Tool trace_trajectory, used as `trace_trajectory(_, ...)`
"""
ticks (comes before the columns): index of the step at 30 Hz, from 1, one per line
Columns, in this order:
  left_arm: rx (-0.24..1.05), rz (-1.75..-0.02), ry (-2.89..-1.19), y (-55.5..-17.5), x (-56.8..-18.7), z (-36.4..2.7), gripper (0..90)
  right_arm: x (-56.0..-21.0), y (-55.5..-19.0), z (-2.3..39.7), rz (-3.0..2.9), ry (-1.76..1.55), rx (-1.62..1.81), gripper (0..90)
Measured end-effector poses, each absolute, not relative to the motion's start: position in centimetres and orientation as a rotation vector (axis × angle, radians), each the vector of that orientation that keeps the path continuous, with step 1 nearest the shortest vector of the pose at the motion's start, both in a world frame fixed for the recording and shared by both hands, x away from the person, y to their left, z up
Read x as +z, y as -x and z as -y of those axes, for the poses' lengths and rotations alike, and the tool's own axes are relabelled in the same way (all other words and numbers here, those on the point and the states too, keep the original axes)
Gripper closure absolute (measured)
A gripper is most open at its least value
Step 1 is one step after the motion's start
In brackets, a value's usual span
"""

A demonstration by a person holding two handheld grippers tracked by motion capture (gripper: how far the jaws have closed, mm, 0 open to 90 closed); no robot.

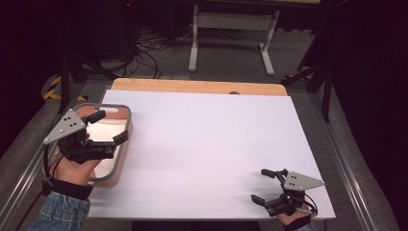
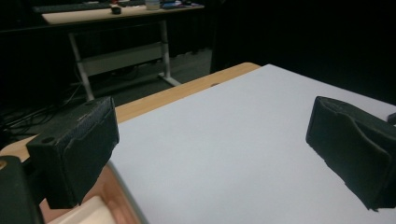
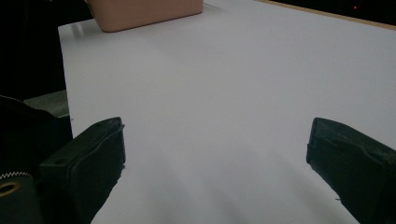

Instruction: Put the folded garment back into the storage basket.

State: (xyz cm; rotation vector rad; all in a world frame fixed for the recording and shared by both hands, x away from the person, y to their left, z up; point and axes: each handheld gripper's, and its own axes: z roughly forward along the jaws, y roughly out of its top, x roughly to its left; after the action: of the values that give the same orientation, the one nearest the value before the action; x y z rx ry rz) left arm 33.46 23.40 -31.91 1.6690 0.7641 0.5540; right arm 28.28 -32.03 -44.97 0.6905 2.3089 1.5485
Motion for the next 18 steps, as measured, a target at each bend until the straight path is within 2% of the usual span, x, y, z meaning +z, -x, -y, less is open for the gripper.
trace_trajectory(18,0.415,-0.643,-1.701,-32.6,-34.5,-18.7,2.4,-45.0,-28.3,32.1,-2.307,-0.688,1.555,4.9)
